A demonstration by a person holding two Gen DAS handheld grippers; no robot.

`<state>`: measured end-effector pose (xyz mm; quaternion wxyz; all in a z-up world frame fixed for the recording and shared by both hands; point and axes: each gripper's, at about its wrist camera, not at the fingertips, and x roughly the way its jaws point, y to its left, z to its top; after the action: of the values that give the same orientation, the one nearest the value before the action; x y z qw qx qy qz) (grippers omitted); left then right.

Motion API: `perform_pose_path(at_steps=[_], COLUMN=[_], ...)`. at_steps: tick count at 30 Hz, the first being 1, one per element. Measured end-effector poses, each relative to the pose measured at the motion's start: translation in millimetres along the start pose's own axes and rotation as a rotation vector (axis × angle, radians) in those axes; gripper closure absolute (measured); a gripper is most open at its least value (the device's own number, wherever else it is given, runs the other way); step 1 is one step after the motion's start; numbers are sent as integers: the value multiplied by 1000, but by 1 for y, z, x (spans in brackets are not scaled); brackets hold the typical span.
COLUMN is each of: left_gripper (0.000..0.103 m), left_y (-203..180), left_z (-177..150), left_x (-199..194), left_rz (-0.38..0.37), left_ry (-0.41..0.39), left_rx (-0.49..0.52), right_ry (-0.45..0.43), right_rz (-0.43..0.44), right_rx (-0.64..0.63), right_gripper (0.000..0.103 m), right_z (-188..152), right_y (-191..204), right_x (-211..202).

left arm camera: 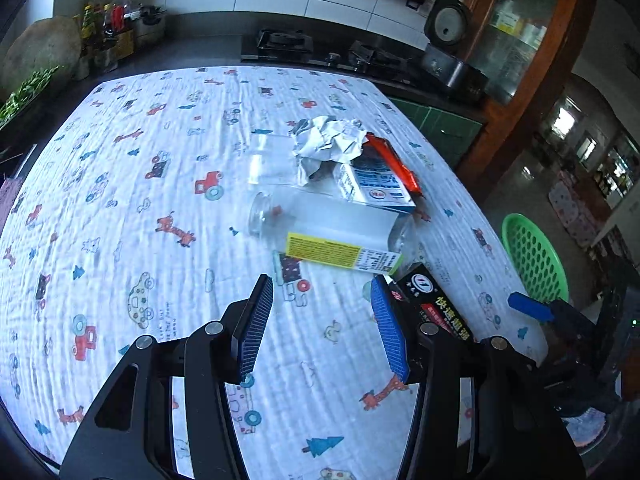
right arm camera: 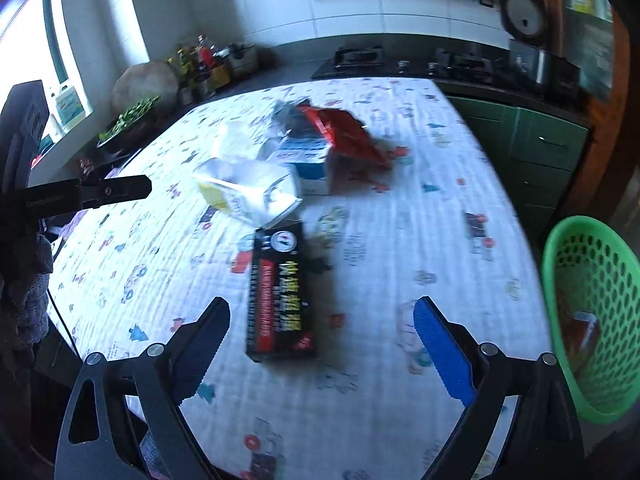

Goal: Collect trash
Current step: 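Move both tools back over the table toward the bottle and black box, then grasp the black glue box with the right tool while the left tool grasps the clear bottle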

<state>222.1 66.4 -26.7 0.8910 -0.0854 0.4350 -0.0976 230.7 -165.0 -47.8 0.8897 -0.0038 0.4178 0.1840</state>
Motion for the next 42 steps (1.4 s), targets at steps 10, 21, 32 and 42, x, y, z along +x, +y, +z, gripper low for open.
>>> perform_pose_path(at_steps=[10, 21, 32, 42], left_gripper=[47, 36, 30, 25], left_y=[23, 24, 24, 11], left_z=[-5, 8, 25, 45], left_x=[7, 44, 76, 94], left_rz=[3, -64, -45, 119], left_ry=[24, 78, 98, 61], left_rx=[-100, -320, -530, -647], right_ry=[67, 87, 74, 68], right_rz=[2, -16, 12, 37], right_rx=[-60, -100, -112, -106], right_gripper=[29, 59, 60, 60], right_z=[10, 5, -6, -15], right_y=[25, 26, 15, -16], right_x=[46, 58, 40, 25])
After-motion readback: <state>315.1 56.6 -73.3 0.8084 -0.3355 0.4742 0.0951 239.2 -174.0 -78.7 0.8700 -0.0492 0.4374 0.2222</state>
